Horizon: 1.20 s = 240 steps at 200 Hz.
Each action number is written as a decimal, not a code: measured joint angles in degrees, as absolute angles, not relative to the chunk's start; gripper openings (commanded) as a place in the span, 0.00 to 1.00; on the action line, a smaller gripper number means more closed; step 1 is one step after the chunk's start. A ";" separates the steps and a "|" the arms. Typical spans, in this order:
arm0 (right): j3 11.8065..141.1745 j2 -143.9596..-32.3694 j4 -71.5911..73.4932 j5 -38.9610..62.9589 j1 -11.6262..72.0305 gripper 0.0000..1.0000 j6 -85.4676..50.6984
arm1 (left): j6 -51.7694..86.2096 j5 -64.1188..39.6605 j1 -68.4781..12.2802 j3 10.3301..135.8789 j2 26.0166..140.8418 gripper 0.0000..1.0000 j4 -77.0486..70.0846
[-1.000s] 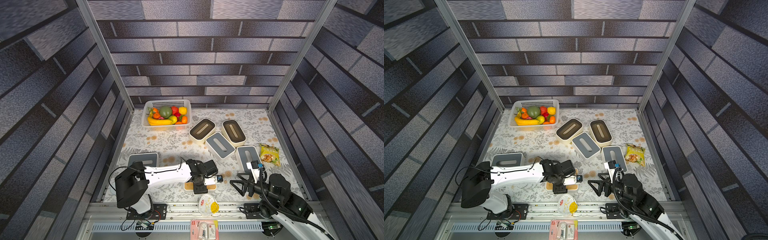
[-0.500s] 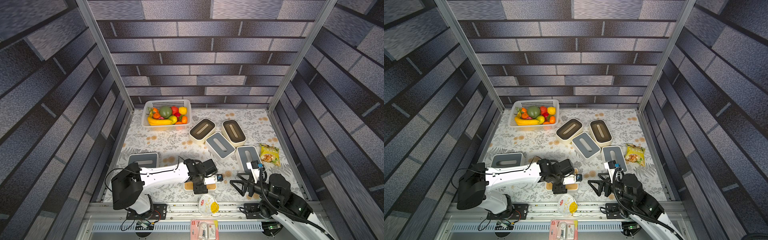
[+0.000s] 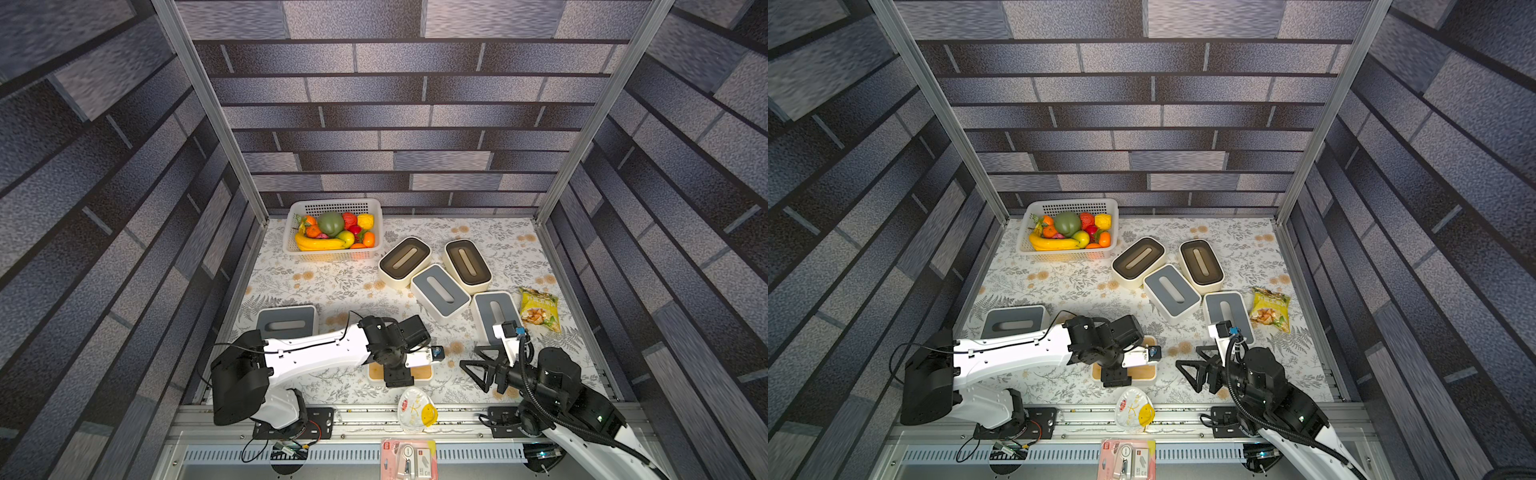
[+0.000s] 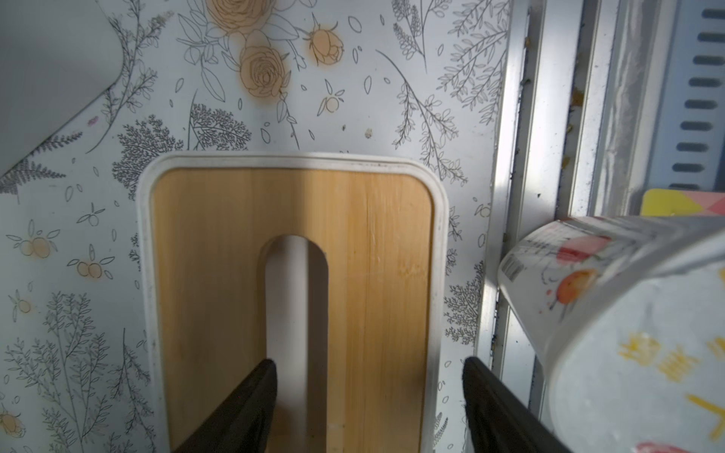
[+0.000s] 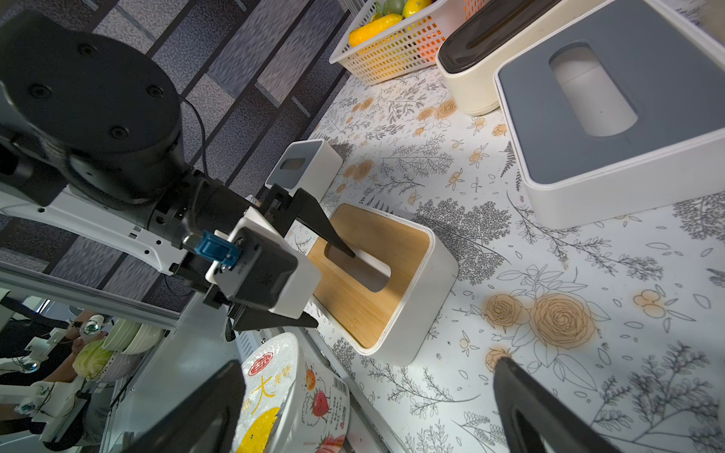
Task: Stack the tissue boxes
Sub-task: Place the tissue box at the center of the board, then pick up the tissue box from the center of the board.
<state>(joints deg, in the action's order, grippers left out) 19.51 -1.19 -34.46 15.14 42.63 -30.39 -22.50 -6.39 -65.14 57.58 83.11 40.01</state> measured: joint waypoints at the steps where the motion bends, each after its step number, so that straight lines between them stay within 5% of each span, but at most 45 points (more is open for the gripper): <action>1: 19.51 -1.19 -34.46 15.14 42.63 1.00 -30.39 | -22.50 -6.39 -65.14 57.58 83.07 0.77 40.01; 110: 19.51 -1.19 -34.50 14.81 42.63 1.00 -30.44 | -22.50 -7.29 -62.24 57.17 73.01 0.80 40.91; 188: 20.97 -7.31 -34.74 8.67 42.63 1.00 -34.20 | -21.10 -11.86 -54.87 54.11 58.57 0.98 37.26; 240: 29.17 -12.23 -35.40 3.97 42.63 1.00 -34.37 | -20.49 -16.58 -52.82 53.65 56.27 1.00 35.55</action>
<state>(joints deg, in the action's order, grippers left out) 29.17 -12.23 -35.40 3.97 42.63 -34.37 -20.49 -16.58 -52.82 53.65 56.27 35.55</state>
